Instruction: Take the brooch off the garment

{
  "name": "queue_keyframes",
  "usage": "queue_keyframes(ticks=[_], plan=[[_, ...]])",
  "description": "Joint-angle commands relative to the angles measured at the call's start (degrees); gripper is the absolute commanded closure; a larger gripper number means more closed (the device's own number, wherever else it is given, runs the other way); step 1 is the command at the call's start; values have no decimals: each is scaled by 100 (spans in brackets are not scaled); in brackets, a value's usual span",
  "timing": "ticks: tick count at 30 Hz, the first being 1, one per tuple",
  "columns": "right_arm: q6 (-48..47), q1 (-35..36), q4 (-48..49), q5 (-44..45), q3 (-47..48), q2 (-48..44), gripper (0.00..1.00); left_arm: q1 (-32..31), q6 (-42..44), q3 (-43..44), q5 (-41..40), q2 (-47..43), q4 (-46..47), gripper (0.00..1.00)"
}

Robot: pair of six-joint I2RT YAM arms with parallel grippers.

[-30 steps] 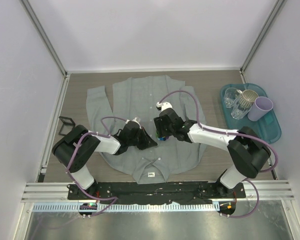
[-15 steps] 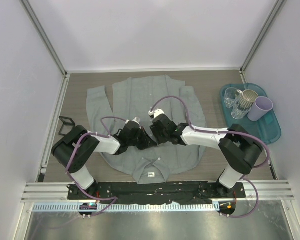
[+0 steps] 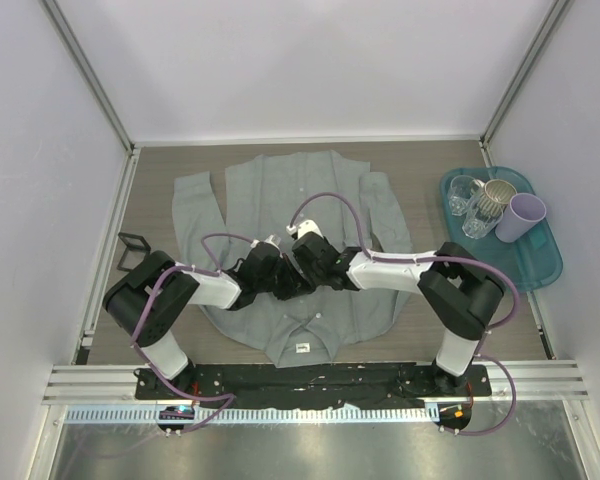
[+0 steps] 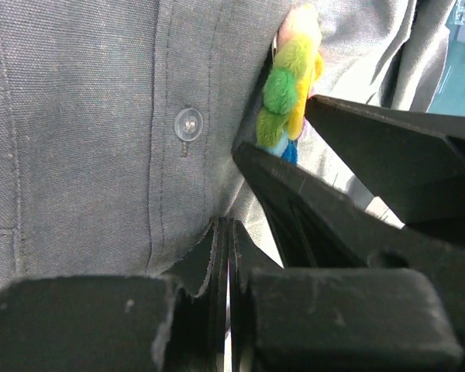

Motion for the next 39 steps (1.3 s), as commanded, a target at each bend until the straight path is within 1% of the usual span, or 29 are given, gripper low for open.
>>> queue_keyframes(ticks=[1,2,5,7,8,10,11,14,16,17,18,20,21,23,27,35,39], plan=[[357,-6,-12,625,214,173,55,-60,97,-69,-148,-78,-241,97],[411,-6,23,651,196,138,63,-60,105,-61,-148,-86,-241,97],[595,-6,94,766,126,-11,75,-60,105,-78,-166,-113,-241,97],[701,-6,103,705,108,-161,78,-60,114,-87,-175,-130,-241,97],[762,2,120,652,91,-239,81,-60,114,-104,-192,-139,-241,97],[833,-15,147,469,21,-433,85,-52,123,-105,-210,-174,-267,97],[946,-85,147,363,-6,-486,91,-60,132,-87,-210,-183,-276,97],[1114,-261,243,-102,-190,-679,99,-60,176,-70,-218,-245,-346,97],[1307,-463,488,-436,-436,-907,99,-60,246,-17,-218,-323,-433,97],[1368,-550,603,-856,-541,-987,99,-52,272,35,-218,-350,-478,97],[1508,-734,726,-1043,-742,-1057,99,-60,299,79,-210,-376,-522,97],[1650,-937,1033,-1403,-937,-1250,99,-60,404,193,-192,-464,-671,94],[1711,-1034,1104,-1753,-1112,-1286,99,-60,448,229,-183,-499,-689,91],[1843,-1298,1464,-2324,-1349,-1374,99,-60,527,308,-148,-561,-733,88],[2124,-1667,1930,-3029,-1684,-1418,99,-52,633,510,27,-517,-698,82],[2678,-2422,2783,-3909,-2334,-1409,99,-60,729,897,326,-131,-672,80],[2933,-2572,3011,-4111,-2502,-1322,99,-60,686,932,353,124,-549,84]])
